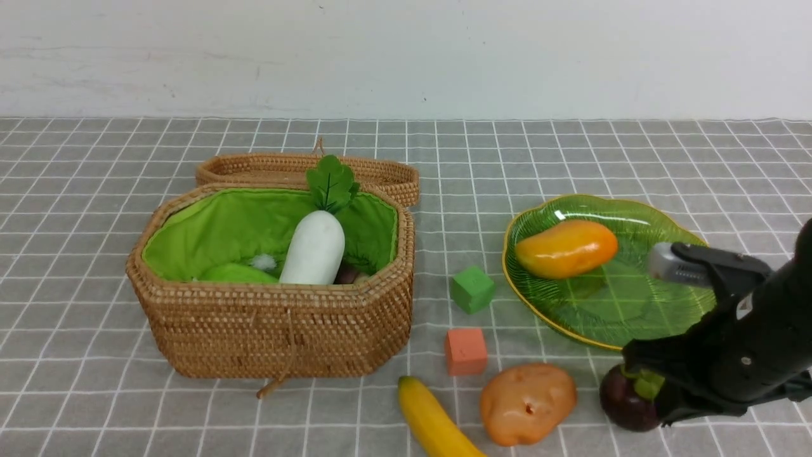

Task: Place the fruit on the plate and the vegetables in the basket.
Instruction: Use the right arm to grab a mangosteen and put it into the right plate

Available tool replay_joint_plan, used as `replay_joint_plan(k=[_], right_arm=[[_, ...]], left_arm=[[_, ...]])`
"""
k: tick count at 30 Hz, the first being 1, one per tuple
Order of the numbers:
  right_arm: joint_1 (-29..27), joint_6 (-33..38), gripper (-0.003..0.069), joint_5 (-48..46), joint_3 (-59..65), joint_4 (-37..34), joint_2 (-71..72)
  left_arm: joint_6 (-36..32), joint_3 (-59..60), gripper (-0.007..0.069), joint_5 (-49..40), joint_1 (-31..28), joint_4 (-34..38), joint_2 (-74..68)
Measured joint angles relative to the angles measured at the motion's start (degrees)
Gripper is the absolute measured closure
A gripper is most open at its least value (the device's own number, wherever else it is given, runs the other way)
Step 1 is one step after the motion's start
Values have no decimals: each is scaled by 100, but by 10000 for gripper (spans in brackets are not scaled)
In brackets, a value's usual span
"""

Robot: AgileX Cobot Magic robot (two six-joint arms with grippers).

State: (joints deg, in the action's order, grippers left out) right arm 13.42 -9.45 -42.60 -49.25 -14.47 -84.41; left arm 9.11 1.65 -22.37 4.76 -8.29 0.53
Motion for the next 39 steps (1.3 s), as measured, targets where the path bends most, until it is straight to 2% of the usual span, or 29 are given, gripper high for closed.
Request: replay_joint_plan(k=[7,11,12,14,16,17,18,19,20,23,29,33,35,39], right_arm=[[0,-102,659,-405,0,30,637],[0,-350,589,-466,6,233,718],[0,-435,554,-466,6,334,718],[0,-695,400,-404,17,574,718],[0,-759,335,-347,17,621,718],[0,-773,280,-285,17,630,718],[0,-781,152,-136,17,630,713],[0,-756,85,-44,17,624,713],[0,-700,39,48,17,624,713],[0,-470,-14,300,17,582,652],[0,-108,3,672,17,415,173],[0,214,55,1020,17,403,-420],[0,480,125,1165,12,399,-708],[0,743,135,1028,-9,301,-705]], left_arm=[[0,0,423,0,0,0,0],[0,0,419,0,0,0,0],[0,0,419,0,0,0,0],[0,0,417,0,0,0,0],[0,0,416,0,0,0,0],[0,0,414,0,0,0,0],[0,0,412,0,0,0,0],[0,0,411,0,0,0,0],[0,0,410,0,0,0,0],[0,0,407,0,0,0,0],[0,0,405,0,0,0,0],[0,0,400,0,0,0,0],[0,0,396,0,0,0,0],[0,0,395,0,0,0,0]])
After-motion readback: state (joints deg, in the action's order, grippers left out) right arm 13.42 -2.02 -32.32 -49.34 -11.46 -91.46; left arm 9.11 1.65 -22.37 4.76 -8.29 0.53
